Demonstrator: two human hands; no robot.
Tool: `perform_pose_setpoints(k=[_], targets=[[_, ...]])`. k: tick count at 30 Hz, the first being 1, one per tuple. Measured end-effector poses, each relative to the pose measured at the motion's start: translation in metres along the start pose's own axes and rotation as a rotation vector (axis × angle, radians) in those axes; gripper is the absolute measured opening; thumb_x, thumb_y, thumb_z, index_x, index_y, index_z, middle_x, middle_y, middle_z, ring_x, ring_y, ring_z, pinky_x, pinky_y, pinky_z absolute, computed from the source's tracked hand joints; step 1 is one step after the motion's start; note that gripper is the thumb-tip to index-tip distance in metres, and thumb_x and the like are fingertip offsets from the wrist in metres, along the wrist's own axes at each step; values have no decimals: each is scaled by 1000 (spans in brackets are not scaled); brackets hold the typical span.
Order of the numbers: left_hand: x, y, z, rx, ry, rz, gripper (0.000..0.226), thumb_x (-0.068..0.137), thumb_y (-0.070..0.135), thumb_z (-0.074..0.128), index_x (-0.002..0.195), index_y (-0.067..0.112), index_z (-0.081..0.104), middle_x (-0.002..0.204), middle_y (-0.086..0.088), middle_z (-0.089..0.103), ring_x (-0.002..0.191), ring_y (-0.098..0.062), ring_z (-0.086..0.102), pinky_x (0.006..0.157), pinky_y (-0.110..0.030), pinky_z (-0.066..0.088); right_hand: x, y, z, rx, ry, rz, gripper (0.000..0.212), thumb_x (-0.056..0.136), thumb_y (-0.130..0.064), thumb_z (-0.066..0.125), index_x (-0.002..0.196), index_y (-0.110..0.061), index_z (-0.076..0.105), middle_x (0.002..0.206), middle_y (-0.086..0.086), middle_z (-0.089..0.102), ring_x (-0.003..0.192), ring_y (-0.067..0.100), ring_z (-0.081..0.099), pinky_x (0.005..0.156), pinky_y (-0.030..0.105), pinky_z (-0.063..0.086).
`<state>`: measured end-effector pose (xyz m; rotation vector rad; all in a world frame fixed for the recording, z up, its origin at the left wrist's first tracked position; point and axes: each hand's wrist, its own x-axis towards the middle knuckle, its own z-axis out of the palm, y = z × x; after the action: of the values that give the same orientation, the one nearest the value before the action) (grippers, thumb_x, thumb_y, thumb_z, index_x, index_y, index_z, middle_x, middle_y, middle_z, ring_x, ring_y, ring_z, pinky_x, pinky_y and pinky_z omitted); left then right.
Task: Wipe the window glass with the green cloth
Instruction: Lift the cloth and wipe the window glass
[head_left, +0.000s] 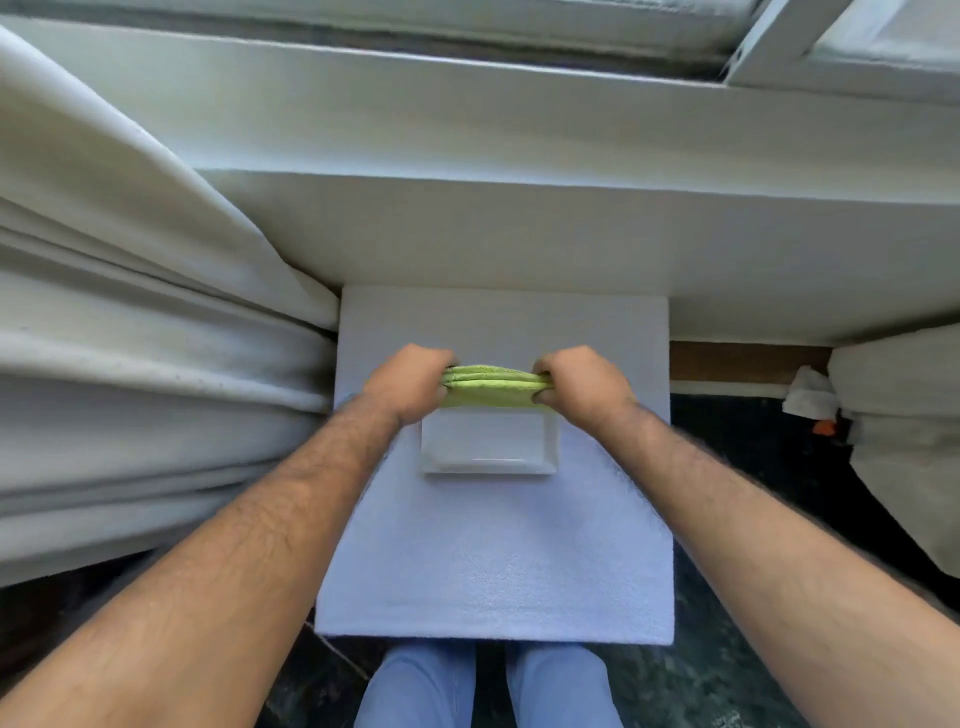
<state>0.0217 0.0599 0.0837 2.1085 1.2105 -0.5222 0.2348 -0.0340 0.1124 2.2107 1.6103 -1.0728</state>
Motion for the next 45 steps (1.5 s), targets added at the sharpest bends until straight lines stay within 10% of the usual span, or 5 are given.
perform_pose_setpoints(k=[7, 29, 38, 41, 45], targets=[[-57, 40, -126, -126, 222, 77, 22, 89, 22, 76, 88, 31, 56, 84, -3, 67, 75, -29, 66, 71, -42, 61, -68, -25, -134, 44, 277, -89, 22, 96, -38, 73, 110, -21, 78, 103, 6, 76, 102, 30, 67, 82, 39, 58], [-317, 195, -518, -278, 1002, 522, 25, 73, 20, 94, 89, 11, 76, 76, 0, 66, 66, -9, 53, 60, -7, 42, -362, -121, -505, -116, 1092, -436, 26, 96, -37, 74, 109, -15, 80, 94, 14, 80, 89, 33, 74, 77, 36, 53], [-388, 239, -608, -809, 1278, 680, 30, 79, 16, 89, 108, 14, 78, 91, 9, 77, 85, -10, 69, 75, -16, 57, -437, -150, -587, -17, 1373, -629, 20, 95, -22, 76, 105, -5, 79, 84, 5, 78, 67, 15, 68, 61, 13, 50], [-405, 250, -639, -740, 1401, 682, 30, 78, 19, 90, 106, 13, 81, 94, 4, 80, 85, -11, 71, 87, -24, 60, -444, -160, -602, -69, 1368, -622, 22, 96, -25, 75, 109, -7, 78, 87, 6, 78, 63, 9, 63, 52, 4, 40], [-424, 265, -681, -356, 1603, 617, 34, 79, 21, 90, 109, 6, 81, 96, 4, 72, 85, -14, 68, 75, -13, 54, -444, -152, -628, -167, 1431, -600, 45, 98, -42, 70, 125, -6, 70, 116, 16, 79, 95, 23, 78, 79, 16, 55]])
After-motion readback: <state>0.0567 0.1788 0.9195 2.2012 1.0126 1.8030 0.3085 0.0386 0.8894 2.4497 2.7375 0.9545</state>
